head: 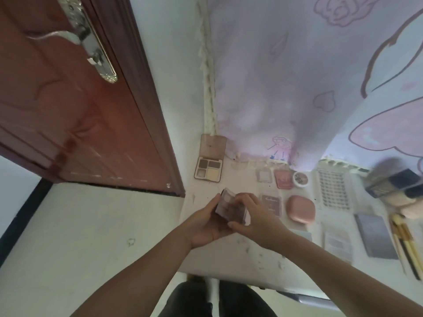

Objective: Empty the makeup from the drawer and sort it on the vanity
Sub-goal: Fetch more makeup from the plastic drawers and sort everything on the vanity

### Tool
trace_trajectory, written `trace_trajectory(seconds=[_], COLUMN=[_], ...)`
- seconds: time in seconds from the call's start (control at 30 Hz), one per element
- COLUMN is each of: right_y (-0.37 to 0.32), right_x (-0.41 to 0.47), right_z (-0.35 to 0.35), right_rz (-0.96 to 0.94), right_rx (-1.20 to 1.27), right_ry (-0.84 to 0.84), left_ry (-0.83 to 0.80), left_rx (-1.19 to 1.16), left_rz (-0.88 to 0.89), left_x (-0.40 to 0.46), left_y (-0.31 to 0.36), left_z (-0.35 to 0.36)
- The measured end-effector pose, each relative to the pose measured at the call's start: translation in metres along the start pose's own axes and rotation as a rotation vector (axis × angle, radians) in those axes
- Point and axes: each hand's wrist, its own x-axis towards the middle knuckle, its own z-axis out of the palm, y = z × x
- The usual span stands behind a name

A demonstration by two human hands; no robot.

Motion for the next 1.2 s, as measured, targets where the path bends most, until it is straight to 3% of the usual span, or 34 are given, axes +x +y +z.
trace_trajectory(seconds=[0.23, 0.37, 0.47, 0.63, 0.8, 0.97, 1.2], right_y=[-0.011, -0.009, -0.002, -0.002, -0.009, -0.006, -0.002], right_x=[0.026, 0.053, 0.076, 0.107, 0.133, 0.152, 0.154], right_z=[-0.01, -0.032, -0.042, -0.018, 0.009, 0.02, 0.021], right_rz=[-0.019, 0.117, 0.273, 0.322, 0.297, 0.313, 0.303], right_rx=[0.205, 0.528, 0.732, 0.635, 0.546, 0.495, 0.414], right_ry=[-0.123, -0.316, -0.26, -0.193, -0.103, -0.075, -0.075], left_ry=[-0.037, -0.013, 0.066, 0.283, 0.676, 0.731, 0.733], left_rx=[-0.137, -0.151, -0.109, 0.097, 0.5, 1.019, 1.112], left_rz=[0.051, 0.022, 0.015, 0.157, 0.377, 0.392, 0.396], left_x=[-0.015, -0.022, -0.024, -0.015, -0.006, 0.003, 0.007], left_y=[0.01, 0.012, 0.013, 0.014, 0.026, 0.031, 0.031], left_z=[-0.015, -0.031, -0.039, -0.053, -0.07, -0.081, -0.082])
